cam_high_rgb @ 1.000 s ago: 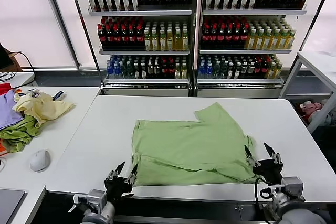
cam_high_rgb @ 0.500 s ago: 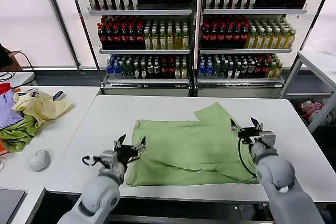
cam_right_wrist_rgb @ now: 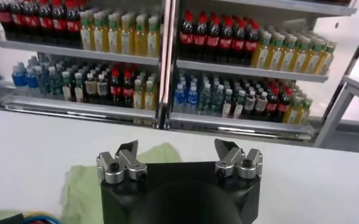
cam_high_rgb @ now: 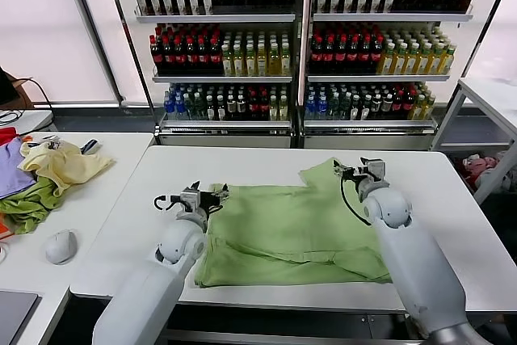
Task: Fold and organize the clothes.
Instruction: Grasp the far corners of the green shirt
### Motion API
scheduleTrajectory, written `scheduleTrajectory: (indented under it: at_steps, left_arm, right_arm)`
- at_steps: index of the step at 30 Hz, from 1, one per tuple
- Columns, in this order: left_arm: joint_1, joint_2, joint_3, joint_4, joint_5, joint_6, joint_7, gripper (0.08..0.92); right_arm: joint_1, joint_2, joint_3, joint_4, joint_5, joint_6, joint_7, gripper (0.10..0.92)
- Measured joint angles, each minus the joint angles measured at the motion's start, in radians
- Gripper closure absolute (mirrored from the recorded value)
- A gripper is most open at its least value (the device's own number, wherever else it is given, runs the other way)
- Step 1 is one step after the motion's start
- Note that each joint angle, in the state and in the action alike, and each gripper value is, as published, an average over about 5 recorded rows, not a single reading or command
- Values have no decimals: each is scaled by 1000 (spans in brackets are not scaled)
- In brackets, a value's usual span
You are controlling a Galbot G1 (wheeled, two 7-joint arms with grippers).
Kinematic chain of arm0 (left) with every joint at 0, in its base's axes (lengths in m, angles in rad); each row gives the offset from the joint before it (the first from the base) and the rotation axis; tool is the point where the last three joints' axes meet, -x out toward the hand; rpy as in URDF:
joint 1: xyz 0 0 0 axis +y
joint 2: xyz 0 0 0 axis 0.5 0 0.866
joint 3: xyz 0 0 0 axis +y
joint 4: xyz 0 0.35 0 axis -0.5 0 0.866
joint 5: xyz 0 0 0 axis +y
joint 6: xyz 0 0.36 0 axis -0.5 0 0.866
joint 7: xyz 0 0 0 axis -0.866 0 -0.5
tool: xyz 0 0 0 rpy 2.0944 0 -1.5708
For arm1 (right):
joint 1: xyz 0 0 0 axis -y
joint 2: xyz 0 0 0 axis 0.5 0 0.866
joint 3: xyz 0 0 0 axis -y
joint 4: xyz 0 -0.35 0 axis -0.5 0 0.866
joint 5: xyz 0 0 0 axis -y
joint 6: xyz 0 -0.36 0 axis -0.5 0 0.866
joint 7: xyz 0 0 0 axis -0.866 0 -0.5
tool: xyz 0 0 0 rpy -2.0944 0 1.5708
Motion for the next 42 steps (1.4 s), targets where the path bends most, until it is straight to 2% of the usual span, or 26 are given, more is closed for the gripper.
scheduleTrajectory:
  at_steps: [12,17,35,38,42]
  left_arm:
    - [-71,-38,21,158,3,20,5,177]
    - [-78,-39,25,177,-8,20,11,203]
    - [-40,-8,31,140,-81,17,57,709]
    - [-29,-3,27,127,-92,10,57,796]
    - [-8,7,20,96,-106,-5,53,884]
  right_arm:
    - [98,80,-11,-228,-42,1,-31,218]
    - [110,102,-4,-286,-38,-5,-38,342]
    - [90,97,8,-304,34,-31,-53,844]
    - [74,91,7,-278,45,-27,-45,897]
    - [47,77,9,-225,65,-12,-31,905]
